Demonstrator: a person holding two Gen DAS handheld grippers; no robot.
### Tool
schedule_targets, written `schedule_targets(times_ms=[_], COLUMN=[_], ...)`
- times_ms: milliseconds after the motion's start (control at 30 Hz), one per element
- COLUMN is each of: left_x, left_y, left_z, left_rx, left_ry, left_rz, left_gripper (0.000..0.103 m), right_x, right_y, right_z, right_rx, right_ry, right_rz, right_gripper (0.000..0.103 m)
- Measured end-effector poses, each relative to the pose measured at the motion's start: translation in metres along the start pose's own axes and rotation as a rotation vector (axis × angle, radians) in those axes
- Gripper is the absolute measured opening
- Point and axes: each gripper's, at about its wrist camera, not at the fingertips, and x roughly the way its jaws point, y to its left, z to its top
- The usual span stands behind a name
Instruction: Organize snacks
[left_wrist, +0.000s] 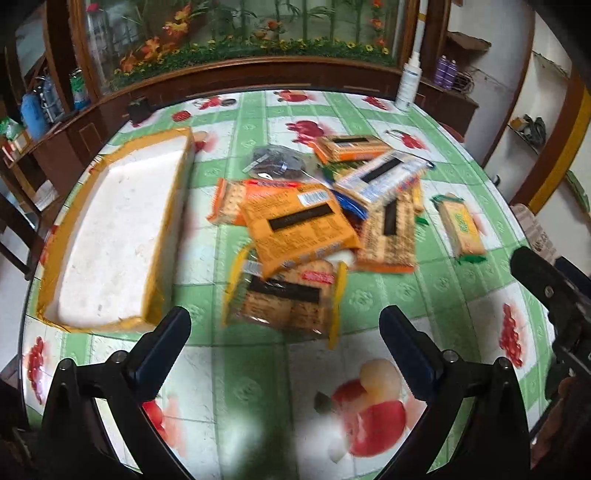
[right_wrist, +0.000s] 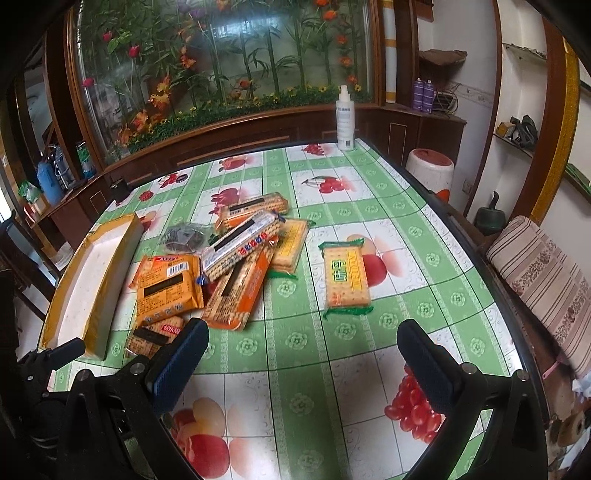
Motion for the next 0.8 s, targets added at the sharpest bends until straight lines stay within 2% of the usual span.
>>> schedule_targets(times_ms=[67,233,333,433,567,800], left_x=[0.003,0.017,0.016,0.021,0.029,0.039], left_y=[0.002,0.006,0.016,0.021,0.032,0.048], left_z=[0.004,0.021,0.031,0.042,0.050,0.064], left_rx=[0.009,0.025,-0.018,0.004,-0.014,-0.127], left_ry=[0.003,0.065,0.012,0.013,0.013,-0.028], left_rz=[0.030,0.022,0.029,0.061,0.077,0.060], left_gripper=[0.103,0.103,0.103,0.103,0.103,0.103], right_x=[0.002,0.010,0.015,0.021,0.031,0.045], right_y=[0.002,0.004,0.007,0.010,0.014,0.019], right_z=[0.002,0.005,0.009,0.014,0.022,0.032], right_rx=[-0.009,-0.027,-0.046,-0.065,-0.074,-0.095], right_ry=[0.002,0.012,0.017,0.016,0.028,0.020], right_rz=[-0.009,-0.028,-0.034,-0.037,-0.025,-0.083], right_gripper=[0.103,0.103,0.103,0.103,0.103,0.103])
